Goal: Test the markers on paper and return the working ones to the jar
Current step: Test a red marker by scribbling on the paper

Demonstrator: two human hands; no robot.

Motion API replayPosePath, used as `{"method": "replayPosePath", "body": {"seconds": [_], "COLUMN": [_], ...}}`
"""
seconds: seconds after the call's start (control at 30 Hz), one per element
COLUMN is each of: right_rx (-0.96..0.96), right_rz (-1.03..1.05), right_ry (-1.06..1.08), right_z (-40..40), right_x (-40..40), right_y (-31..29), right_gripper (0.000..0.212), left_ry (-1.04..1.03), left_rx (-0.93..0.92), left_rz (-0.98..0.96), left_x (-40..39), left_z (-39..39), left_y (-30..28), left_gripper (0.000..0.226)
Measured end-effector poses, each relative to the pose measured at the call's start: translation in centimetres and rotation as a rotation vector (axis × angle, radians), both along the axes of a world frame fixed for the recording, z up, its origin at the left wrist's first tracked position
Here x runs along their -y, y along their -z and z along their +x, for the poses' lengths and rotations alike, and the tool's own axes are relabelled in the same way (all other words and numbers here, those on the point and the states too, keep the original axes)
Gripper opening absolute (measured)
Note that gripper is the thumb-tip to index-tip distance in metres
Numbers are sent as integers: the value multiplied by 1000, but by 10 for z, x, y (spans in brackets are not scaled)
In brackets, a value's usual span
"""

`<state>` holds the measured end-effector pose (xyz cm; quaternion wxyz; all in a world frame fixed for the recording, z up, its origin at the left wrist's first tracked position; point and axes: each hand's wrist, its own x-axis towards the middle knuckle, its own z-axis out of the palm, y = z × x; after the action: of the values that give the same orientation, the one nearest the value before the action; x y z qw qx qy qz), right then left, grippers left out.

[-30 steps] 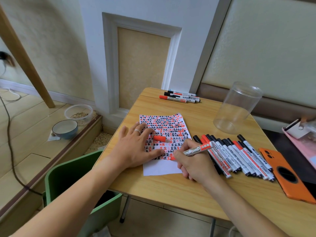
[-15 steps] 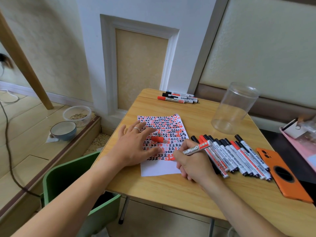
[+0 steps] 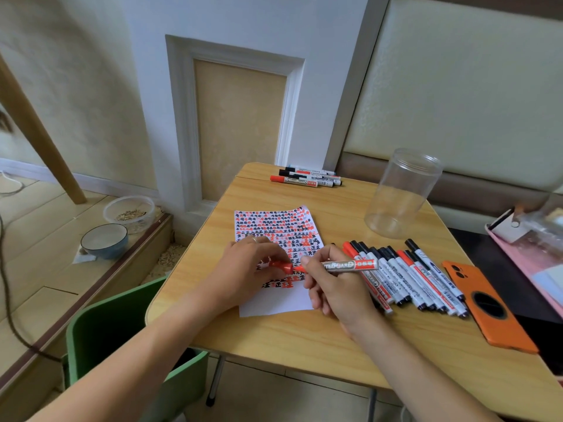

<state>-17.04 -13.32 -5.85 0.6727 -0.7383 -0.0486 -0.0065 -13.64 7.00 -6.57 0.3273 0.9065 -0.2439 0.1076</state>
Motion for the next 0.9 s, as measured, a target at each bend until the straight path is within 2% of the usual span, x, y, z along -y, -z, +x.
{"method": "replayPosePath", "body": {"seconds": [0.13, 0.43, 0.53, 0.57, 0.63, 0.77, 0.9], "right_rx": [2, 20, -40, -53, -37, -3, 4], "right_rz": [-17, 93, 168, 171, 168, 268, 240], "right_ry": [-10, -99, -123, -114, -78, -65, -131], "right_z": [-2, -1, 0, 1, 2, 3, 0], "right_x": [-2, 0, 3, 5, 5, 7, 11], "right_y": [-2, -6, -6, -5, -2, -2, -6], "right_gripper": [27, 10, 45, 48, 41, 10, 12], "left_ry": [82, 99, 92, 98, 116, 140, 194], "left_rx": [-16, -18, -22, -29, -49, -127, -213], "left_rz": [-84, -149, -173, -186, -219, -324, -505], "left_x": [9, 12, 10, 9, 9, 8, 6], "left_z": [-7, -12, -11, -11, -12, -16, -16], "left_y": [-4, -7, -7, -7, -8, -11, -13], "left_gripper": [15, 11, 11, 11, 11, 14, 18]}}
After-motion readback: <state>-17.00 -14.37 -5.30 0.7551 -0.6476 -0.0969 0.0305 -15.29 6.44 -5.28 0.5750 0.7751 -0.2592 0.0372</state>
